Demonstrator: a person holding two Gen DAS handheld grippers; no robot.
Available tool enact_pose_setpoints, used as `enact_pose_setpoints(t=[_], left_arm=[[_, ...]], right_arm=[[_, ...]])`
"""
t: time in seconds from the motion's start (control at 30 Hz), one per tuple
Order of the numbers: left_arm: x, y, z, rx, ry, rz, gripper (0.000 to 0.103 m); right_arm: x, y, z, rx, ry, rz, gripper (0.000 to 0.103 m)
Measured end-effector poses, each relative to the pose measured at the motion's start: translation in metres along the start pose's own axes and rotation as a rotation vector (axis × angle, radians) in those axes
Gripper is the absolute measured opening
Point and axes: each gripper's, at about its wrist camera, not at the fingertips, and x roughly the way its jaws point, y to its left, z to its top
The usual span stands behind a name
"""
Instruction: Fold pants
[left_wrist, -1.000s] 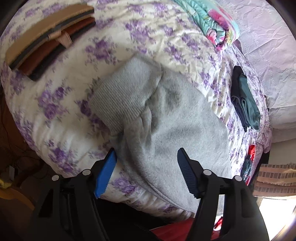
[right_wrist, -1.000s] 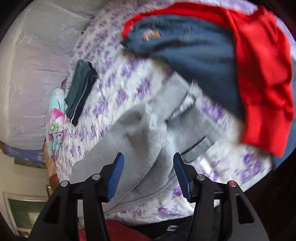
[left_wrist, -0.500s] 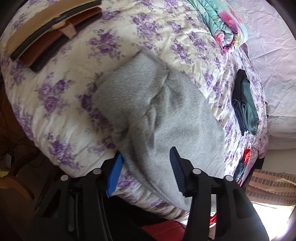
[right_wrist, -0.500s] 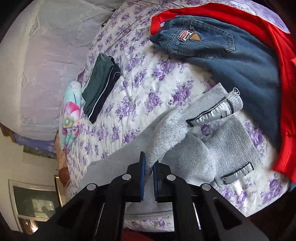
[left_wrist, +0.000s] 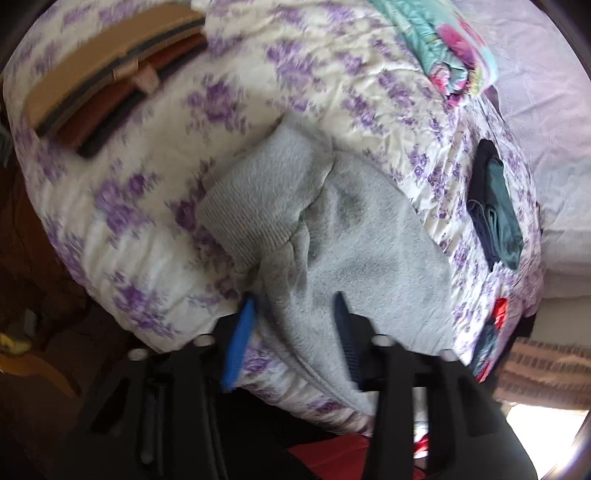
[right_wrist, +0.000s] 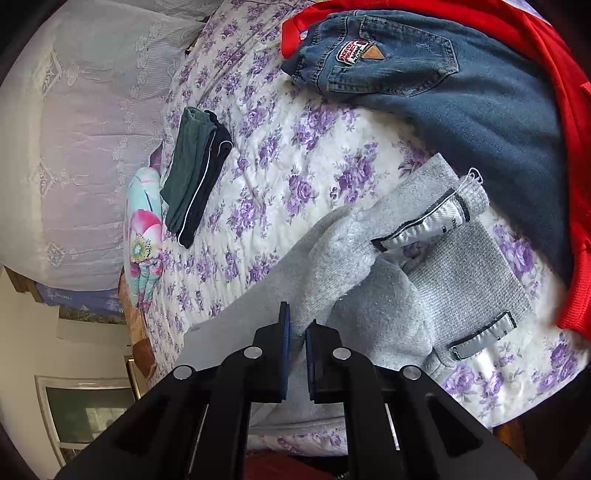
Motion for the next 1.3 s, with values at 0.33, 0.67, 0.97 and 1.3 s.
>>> enact_pose_setpoints(t=[0.33,0.67,0.97,1.3], left_arm=[[-0.018,-0.013,0.019,-0.030,-0.042,-0.151,0.007],[-0.020,-0.120,0.094,0.113,-0.181,-0.218,0.007],[0.054,-0.155,0.175,0.055,-0.227,-0.036,0.008],[0.030,-0.157,0.129,0.239,-0.264,-0.029,0.046]], right_arm=[[-0.015,0.022,0.018,-0.032,-0.046,0.053,0.008],[0.025,0.091,0.112,-0.115,-0.113,0.121,0.008],[0.123,0.117,0.189,-0.135,-0.146,-0.151,0.070],[0.102,0.045,0.158,-0.001,-0.145,-0.119,0.070]])
